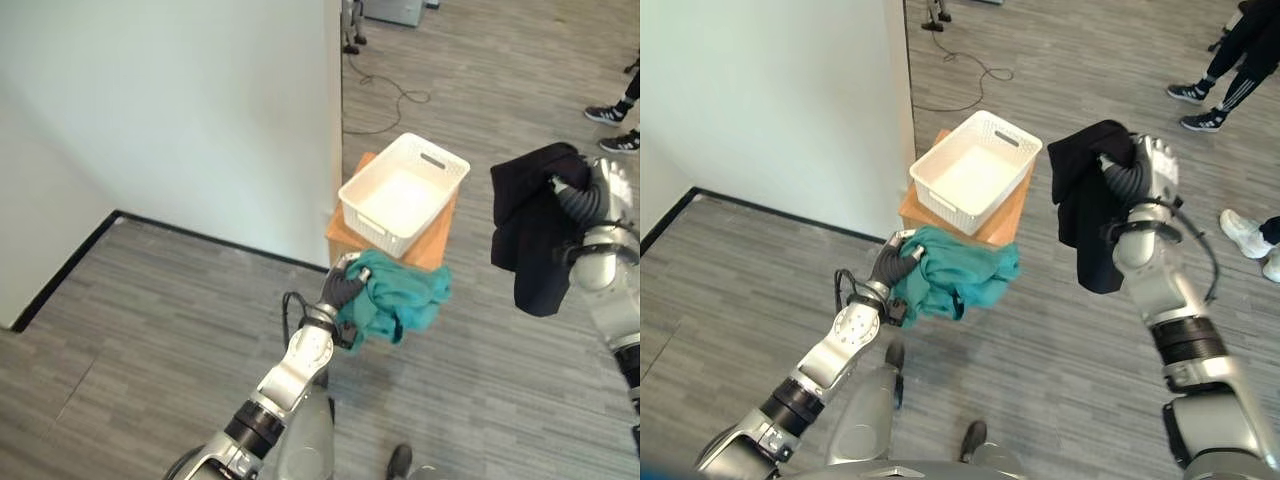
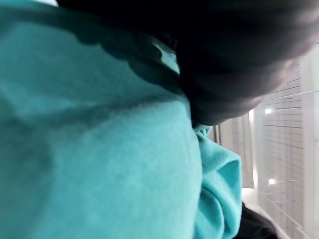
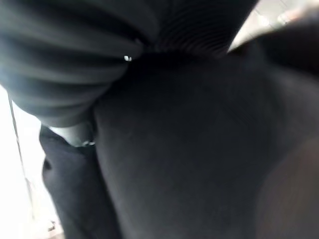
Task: Pick up bed clothes into laundry basket.
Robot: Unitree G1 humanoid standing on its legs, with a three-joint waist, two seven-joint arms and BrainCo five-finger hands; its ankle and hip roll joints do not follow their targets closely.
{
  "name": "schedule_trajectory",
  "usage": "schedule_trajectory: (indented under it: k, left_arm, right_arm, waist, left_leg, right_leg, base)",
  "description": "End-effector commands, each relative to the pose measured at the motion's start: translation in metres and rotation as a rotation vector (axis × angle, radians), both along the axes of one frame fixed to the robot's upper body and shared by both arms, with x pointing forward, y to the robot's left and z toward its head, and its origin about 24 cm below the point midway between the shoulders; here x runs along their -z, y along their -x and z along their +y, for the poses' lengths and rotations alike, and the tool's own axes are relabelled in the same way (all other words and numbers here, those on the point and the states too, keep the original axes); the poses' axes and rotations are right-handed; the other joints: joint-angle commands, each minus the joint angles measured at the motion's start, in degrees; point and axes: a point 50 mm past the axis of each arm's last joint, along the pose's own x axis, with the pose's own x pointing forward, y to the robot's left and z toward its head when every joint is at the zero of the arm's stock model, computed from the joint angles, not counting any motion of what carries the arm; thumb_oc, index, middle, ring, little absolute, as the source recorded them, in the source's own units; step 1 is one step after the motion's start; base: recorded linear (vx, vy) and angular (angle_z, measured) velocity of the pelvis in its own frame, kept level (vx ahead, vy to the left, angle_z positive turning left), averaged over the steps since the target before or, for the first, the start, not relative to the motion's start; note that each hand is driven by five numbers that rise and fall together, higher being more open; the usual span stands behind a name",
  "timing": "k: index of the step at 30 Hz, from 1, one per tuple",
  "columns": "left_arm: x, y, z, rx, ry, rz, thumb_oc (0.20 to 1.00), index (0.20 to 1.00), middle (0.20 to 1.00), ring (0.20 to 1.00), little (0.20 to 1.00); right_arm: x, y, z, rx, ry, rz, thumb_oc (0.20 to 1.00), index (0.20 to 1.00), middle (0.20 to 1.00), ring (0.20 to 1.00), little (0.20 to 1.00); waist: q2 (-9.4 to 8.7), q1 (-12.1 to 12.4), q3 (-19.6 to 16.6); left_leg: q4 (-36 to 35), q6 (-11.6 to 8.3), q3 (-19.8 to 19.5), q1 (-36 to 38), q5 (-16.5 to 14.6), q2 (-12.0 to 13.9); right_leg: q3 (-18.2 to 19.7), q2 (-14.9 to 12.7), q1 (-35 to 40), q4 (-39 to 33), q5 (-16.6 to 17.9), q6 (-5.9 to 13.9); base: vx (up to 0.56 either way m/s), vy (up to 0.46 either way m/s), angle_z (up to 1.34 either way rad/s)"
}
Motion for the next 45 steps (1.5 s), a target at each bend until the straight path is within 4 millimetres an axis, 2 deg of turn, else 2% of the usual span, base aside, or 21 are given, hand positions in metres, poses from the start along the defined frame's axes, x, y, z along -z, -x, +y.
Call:
schedule_trajectory:
  k: [1, 3, 5, 8, 9, 10, 11, 13, 14, 15, 16, 17, 19, 21, 22, 27, 28, 29, 33, 37, 45]
  left_arm:
    - [-0.036, -0.007, -0.019, 0.079, 0.122, -0.147, 0.2, 0.2, 0.2, 0.2, 0.2]
    - [-0.033, -0.006, -0.021, 0.091, 0.115, -0.138, 0.2, 0.2, 0.2, 0.2, 0.2]
    - [-0.034, -0.007, -0.021, 0.09, 0.114, -0.139, 0.2, 0.2, 0.2, 0.2, 0.2]
    - [-0.033, -0.007, -0.023, 0.112, 0.095, -0.139, 0.2, 0.2, 0.2, 0.2, 0.2]
    - [-0.035, -0.007, -0.022, 0.116, 0.088, -0.145, 0.2, 0.2, 0.2, 0.2, 0.2]
    - [-0.042, -0.011, -0.018, 0.109, 0.077, -0.183, 0.2, 0.2, 0.2, 0.2, 0.2]
    - [-0.043, -0.012, -0.018, 0.104, 0.082, -0.186, 0.2, 0.2, 0.2, 0.2, 0.2]
    - [-0.05, -0.015, -0.02, 0.115, 0.099, -0.21, 0.2, 0.2, 0.2, 0.2, 0.2]
    - [-0.05, -0.015, -0.02, 0.115, 0.099, -0.21, 0.2, 0.2, 0.2, 0.2, 0.2]
    - [-0.051, -0.015, -0.021, 0.13, 0.09, -0.213, 0.2, 0.2, 0.2, 0.2, 0.2]
    - [-0.045, -0.013, -0.019, 0.125, 0.091, -0.193, 0.2, 0.2, 0.2, 0.2, 0.2]
    - [-0.043, -0.013, -0.016, 0.118, 0.093, -0.182, 0.2, 0.2, 0.2, 0.2, 0.2]
    - [-0.034, -0.008, -0.014, 0.125, 0.093, -0.148, 0.2, 0.2, 0.2, 0.2, 0.2]
    - [-0.032, -0.008, -0.015, 0.13, 0.093, -0.14, 0.2, 0.2, 0.2, 0.2, 0.2]
    - [-0.031, -0.009, -0.015, 0.132, 0.085, -0.136, 0.2, 0.2, 0.2, 0.2, 0.2]
    - [-0.032, -0.01, -0.015, 0.127, 0.096, -0.132, 0.2, 0.2, 0.2, 0.2, 0.2]
    - [-0.031, -0.012, -0.015, 0.12, 0.101, -0.127, 0.2, 0.2, 0.2, 0.2, 0.2]
    - [-0.031, -0.011, -0.015, 0.122, 0.099, -0.125, 0.2, 0.2, 0.2, 0.2, 0.2]
    - [-0.023, -0.009, -0.015, 0.115, 0.094, -0.092, 0.2, 0.2, 0.2, 0.2, 0.2]
    - [-0.017, -0.008, -0.015, 0.121, 0.082, -0.07, 0.2, 0.2, 0.2, 0.2, 0.2]
    - [-0.024, -0.015, -0.02, 0.148, 0.065, -0.087, 0.2, 0.2, 0.2, 0.2, 0.2]
  right_arm:
    - [-0.056, -0.003, 0.0, -0.029, 0.044, -0.157, 0.2, 0.2, 0.2, 0.2, 0.2]
    - [-0.054, -0.007, -0.016, 0.035, 0.049, -0.099, 0.2, 0.2, 0.2, 0.2, 0.2]
    - [-0.055, -0.01, -0.02, 0.052, 0.06, -0.071, 0.2, 0.2, 0.2, 0.2, 0.2]
    - [-0.049, -0.016, -0.041, 0.145, 0.084, 0.045, 0.2, 0.2, 0.2, 0.2, 0.2]
    - [-0.055, -0.018, -0.046, 0.171, 0.106, 0.066, 0.2, 0.2, 0.2, 0.2, 0.2]
    - [-0.084, -0.024, -0.047, 0.221, 0.193, 0.068, 0.2, 0.2, 0.2, 0.2, 0.2]
    - [-0.087, -0.026, -0.045, 0.217, 0.198, 0.065, 0.2, 0.2, 0.2, 0.2, 0.2]
    - [-0.092, -0.027, -0.048, 0.244, 0.2, 0.07, 0.2, 0.2, 0.2, 0.2, 0.2]
    - [-0.092, -0.027, -0.048, 0.244, 0.201, 0.07, 0.2, 0.2, 0.2, 0.2, 0.2]
    - [-0.094, -0.024, -0.052, 0.264, 0.221, 0.072, 0.2, 0.2, 0.2, 0.2, 0.2]
    - [-0.091, -0.023, -0.057, 0.29, 0.215, 0.097, 0.2, 0.2, 0.2, 0.2, 0.2]
    - [-0.084, -0.022, -0.063, 0.311, 0.211, 0.126, 0.2, 0.2, 0.2, 0.2, 0.2]
    - [-0.071, -0.02, -0.075, 0.351, 0.217, 0.206, 0.2, 0.2, 0.2, 0.2, 0.2]
    - [-0.074, -0.021, -0.075, 0.353, 0.196, 0.191, 0.2, 0.2, 0.2, 0.2, 0.2]
    - [-0.083, -0.023, -0.07, 0.337, 0.176, 0.146, 0.2, 0.2, 0.2, 0.2, 0.2]
    - [-0.086, -0.025, -0.054, 0.248, 0.164, 0.079, 0.2, 0.2, 0.2, 0.2, 0.2]
    - [-0.072, -0.023, -0.048, 0.209, 0.172, 0.092, 0.2, 0.2, 0.2, 0.2, 0.2]
    - [-0.071, -0.022, -0.049, 0.211, 0.169, 0.094, 0.2, 0.2, 0.2, 0.2, 0.2]
    - [-0.032, -0.018, -0.051, 0.207, 0.16, 0.169, 0.2, 0.2, 0.2, 0.2, 0.2]
    - [-0.019, -0.02, -0.054, 0.227, 0.133, 0.209, 0.2, 0.2, 0.2, 0.2, 0.2]
    - [-0.035, -0.039, -0.015, 0.099, 0.089, 0.117, 0.2, 0.2, 0.2, 0.2, 0.2]
  waist:
    - [-1.21, 2.87, -3.43]
    - [-2.17, 3.16, -4.07]
    - [-2.5, 3.08, -4.01]
    - [-3.34, 3.84, -3.88]
    - [-3.33, 3.72, -3.01]
    - [-1.93, 2.72, -0.73]
    - [-1.76, 2.44, -0.71]
    - [-1.57, 2.66, -0.4]
    - [-1.49, 2.53, -0.35]
    - [-1.97, 2.69, -0.6]
    - [-2.79, 3.13, -1.02]
    - [-3.41, 3.35, -1.54]
    - [-4.67, 4.39, -2.68]
    - [-4.89, 4.77, -2.67]
    - [-5.18, 5.1, -2.37]
    - [-5.53, 5.07, -1.78]
    - [-5.62, 4.74, -1.65]
    - [-5.74, 4.85, -1.69]
    - [-5.87, 4.9, -1.28]
    - [-6.78, 6.34, -0.48]
    - [-8.92, 8.7, 0.63]
  left_leg:
    - [-2.64, 1.37, 4.14, 11.25, 7.45, -1.97]
    - [-2.64, 1.31, 4.01, 12.42, 6.99, -2.24]
    - [-2.64, 1.45, 4.74, 13.46, 6.31, -2.09]
    - [-2.64, 2.32, 5.48, 15.46, 4.65, -1.9]
    - [-2.64, 2.61, 5.43, 16.62, 4.27, -1.65]
    - [-2.64, 2.79, 4.21, 16.98, 4.2, -0.62]
    - [-2.64, 2.79, 4.26, 16.89, 4.16, -0.65]
    - [-2.64, 2.24, 3.3, 16.17, 3.65, -0.45]
    - [-2.64, 2.19, 3.18, 16.23, 3.6, -0.37]
    - [-2.64, 2.04, 3.14, 15.87, 2.99, -0.61]
    - [-2.64, 1.75, 3.42, 15.84, 2.33, -0.53]
    - [-2.64, 1.56, 3.78, 15.54, 2.25, -0.47]
    - [-2.64, 0.98, 3.56, 14.55, 2.41, -0.61]
    - [-2.64, 0.6, 3.15, 13.64, 2.82, -0.54]
    - [-2.64, 0.22, 2.45, 12.63, 3.06, -0.52]
    - [-2.64, -0.22, 1.27, 11.12, 3.15, -0.64]
    - [-2.64, -0.17, 0.91, 11.03, 2.79, -0.8]
    - [-2.64, -0.17, 0.85, 11.04, 2.78, -0.81]
    - [-2.64, 0.23, 0.55, 11.33, 2.47, -0.84]
    - [-2.64, 0.28, 0.36, 11.05, 2.7, -0.6]
    - [-2.64, -0.16, -1.14, 10.21, 2.83, -0.33]
  right_leg:
    - [-3.91, 2.89, -6.27, 1.05, 0.91, 1.04]
    - [-4.03, 3.08, -4.47, 1.05, 1.08, 0.76]
    - [-4.07, 3.01, -3.6, 1.16, 1.5, 0.62]
    - [-4.39, 1.97, -5.67, 10.31, 0.94, 2.1]
    - [-3.91, 1.1, -7.97, 15.74, 1.84, 3.12]
    - [-1.02, 0.1, -17.51, 24.76, 4.95, 5.41]
    - [-0.96, 0.04, -17.71, 24.98, 4.81, 5.41]
    - [-0.81, -1.18, -17.84, 17.11, 3.11, 4.26]
    - [-0.96, -1.06, -17.57, 16.77, 3.2, 4.22]
    - [-0.94, -1.51, -16.32, 12.94, 2.82, 3.82]
    - [-2.94, -2.62, -14.24, 7.47, 4.91, 3.93]
    - [-4.59, -2.83, -12.82, 5.11, 5.73, 4.15]
    - [-6.85, -1.89, -10.24, 1.05, 7.1, 4.14]
    - [-7.95, -1.86, -10.28, 1.05, 6.6, 4.21]
    - [-8.48, -1.78, -10.42, 1.05, 6.23, 4.26]
    - [-9.17, -1.65, -10.53, 1.05, 5.84, 4.19]
    - [-9.27, -1.64, -10.31, 1.05, 5.67, 4.2]
    - [-9.33, -1.64, -10.27, 1.05, 5.66, 4.21]
    - [-9.67, -1.65, -9.85, 1.05, 5.61, 4.27]
    - [-9.86, -1.52, -10.17, 1.05, 5.88, 4.24]
    - [-10.84, -0.85, -10.16, 1.05, 5.58, 3.98]
  base:
    - [0.25, 0.083, -0.18]
    - [0.24, 0.066, -0.23]
    - [0.13, 0.037, -0.44]
    - [0.15, 0.078, -0.17]
    - [0.12, 0.147, -0.04]
    - [0.07, 0.119, 0.01]
    - [0.03, 0.05, 0.03]
    - [0.03, -0.078, 0.2]
    - [0.06, -0.079, 1.05]
    - [0.11, -0.127, 1.06]
    - [0.14, -0.162, 0.96]
    - [0.19, -0.173, 0.37]
    - [0.17, -0.067, 0.15]
    - [0.04, -0.007, 0.02]
    - [-0.01, -0.012, 0.16]
    - [-0.01, -0.014, 0.11]
    - [-0.01, -0.004, 0.11]
    - [0.0, -0.001, 0.15]
    - [0.0, 0.016, 0.13]
    - [-0.01, 0.011, 0.02]
    - [0.0, -0.009, 0.04]
